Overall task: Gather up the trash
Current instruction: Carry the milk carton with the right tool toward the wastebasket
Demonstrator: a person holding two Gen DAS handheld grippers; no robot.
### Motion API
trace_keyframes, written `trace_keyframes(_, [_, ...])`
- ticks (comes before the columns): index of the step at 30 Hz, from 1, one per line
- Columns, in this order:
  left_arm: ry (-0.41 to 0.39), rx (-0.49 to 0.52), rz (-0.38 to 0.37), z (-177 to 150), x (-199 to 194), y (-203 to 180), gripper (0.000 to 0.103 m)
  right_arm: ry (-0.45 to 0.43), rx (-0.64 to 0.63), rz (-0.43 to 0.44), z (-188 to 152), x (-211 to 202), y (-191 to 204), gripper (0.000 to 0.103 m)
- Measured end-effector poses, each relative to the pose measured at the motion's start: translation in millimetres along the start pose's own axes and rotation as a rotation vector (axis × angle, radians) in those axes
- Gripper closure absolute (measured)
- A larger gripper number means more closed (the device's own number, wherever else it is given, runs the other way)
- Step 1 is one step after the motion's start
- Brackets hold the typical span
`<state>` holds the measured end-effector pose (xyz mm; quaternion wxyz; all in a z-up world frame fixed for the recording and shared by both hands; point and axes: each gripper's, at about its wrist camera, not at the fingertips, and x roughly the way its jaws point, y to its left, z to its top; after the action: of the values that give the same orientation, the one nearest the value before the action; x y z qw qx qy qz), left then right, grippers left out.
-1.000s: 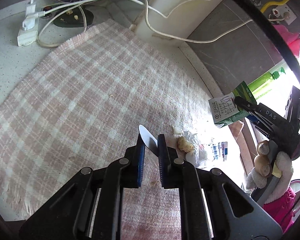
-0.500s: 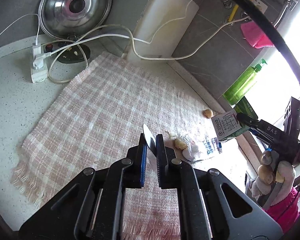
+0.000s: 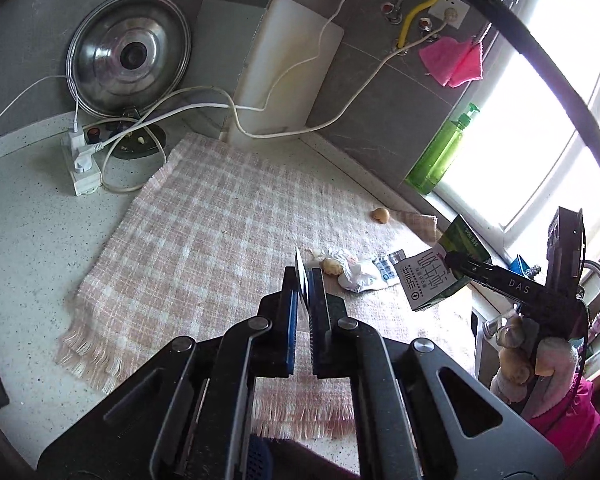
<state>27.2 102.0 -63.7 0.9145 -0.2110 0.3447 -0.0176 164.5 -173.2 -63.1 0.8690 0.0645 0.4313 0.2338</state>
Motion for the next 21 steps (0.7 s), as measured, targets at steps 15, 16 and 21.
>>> trace_keyframes(15, [0.058,0.033,-0.063,-26,-12,6,0.102,0.020,0.037,-0.020,-65,-30,27,0.063])
trace_keyframes(16, [0.069,0.036,-0.069,-29,-6,5,0.102,0.022,0.042,-0.021,-67,-31,26,0.063])
trace_keyframes(21, [0.161,0.049,-0.069,-43,26,3,0.102,0.019,0.053,-0.025,-70,-38,24,0.063])
